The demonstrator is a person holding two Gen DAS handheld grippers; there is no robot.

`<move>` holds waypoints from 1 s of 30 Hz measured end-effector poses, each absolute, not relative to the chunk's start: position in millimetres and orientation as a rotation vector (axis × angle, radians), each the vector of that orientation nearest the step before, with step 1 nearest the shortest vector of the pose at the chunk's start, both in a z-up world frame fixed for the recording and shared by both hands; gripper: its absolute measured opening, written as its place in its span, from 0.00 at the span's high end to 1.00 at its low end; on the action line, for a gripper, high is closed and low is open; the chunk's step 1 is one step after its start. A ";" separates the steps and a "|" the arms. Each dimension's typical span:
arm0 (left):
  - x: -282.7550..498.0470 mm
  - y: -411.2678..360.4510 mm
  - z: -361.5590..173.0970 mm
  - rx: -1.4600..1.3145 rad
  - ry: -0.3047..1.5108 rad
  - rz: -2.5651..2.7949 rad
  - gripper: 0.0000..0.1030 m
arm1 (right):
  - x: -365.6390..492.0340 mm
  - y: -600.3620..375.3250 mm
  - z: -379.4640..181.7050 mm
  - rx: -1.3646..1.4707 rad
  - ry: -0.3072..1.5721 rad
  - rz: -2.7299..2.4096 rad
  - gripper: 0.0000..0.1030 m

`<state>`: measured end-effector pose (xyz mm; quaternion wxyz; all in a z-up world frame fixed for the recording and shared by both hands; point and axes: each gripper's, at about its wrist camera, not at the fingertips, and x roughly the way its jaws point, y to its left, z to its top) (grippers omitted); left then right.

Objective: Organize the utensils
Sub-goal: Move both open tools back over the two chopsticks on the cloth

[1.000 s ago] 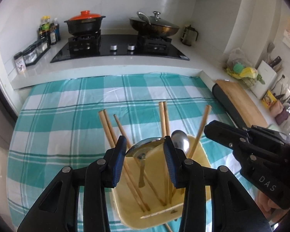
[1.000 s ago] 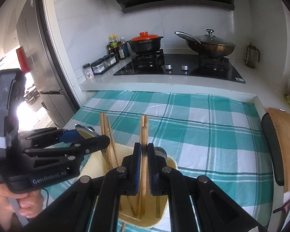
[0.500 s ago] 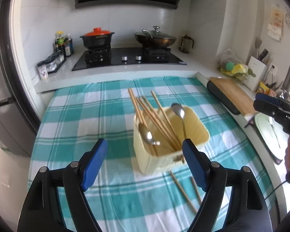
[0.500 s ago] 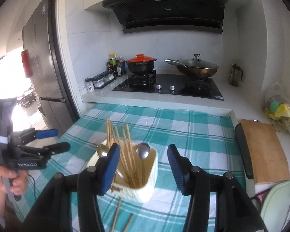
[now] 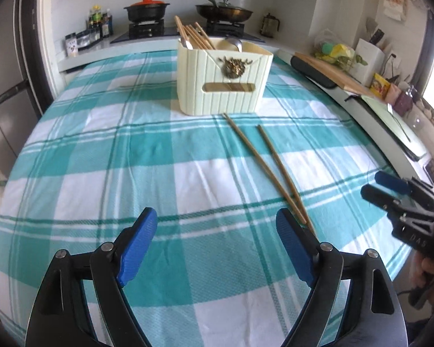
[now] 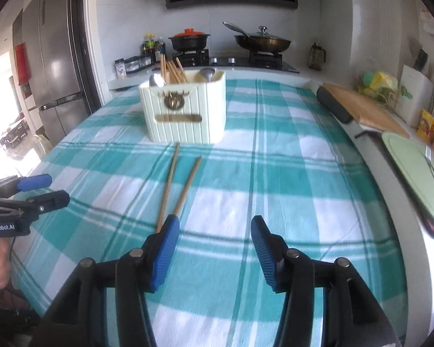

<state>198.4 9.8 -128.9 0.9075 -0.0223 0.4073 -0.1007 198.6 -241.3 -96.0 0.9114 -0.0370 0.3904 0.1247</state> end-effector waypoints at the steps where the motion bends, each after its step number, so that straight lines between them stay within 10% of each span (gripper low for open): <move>1: 195.3 8.3 -132.0 -0.050 0.841 -0.211 0.17 | 191.5 -240.4 -104.7 -0.094 0.821 0.249 0.49; 30: 191.8 4.1 -156.3 -0.082 0.902 -0.135 0.15 | 182.0 -248.6 -130.9 0.002 0.905 0.194 0.39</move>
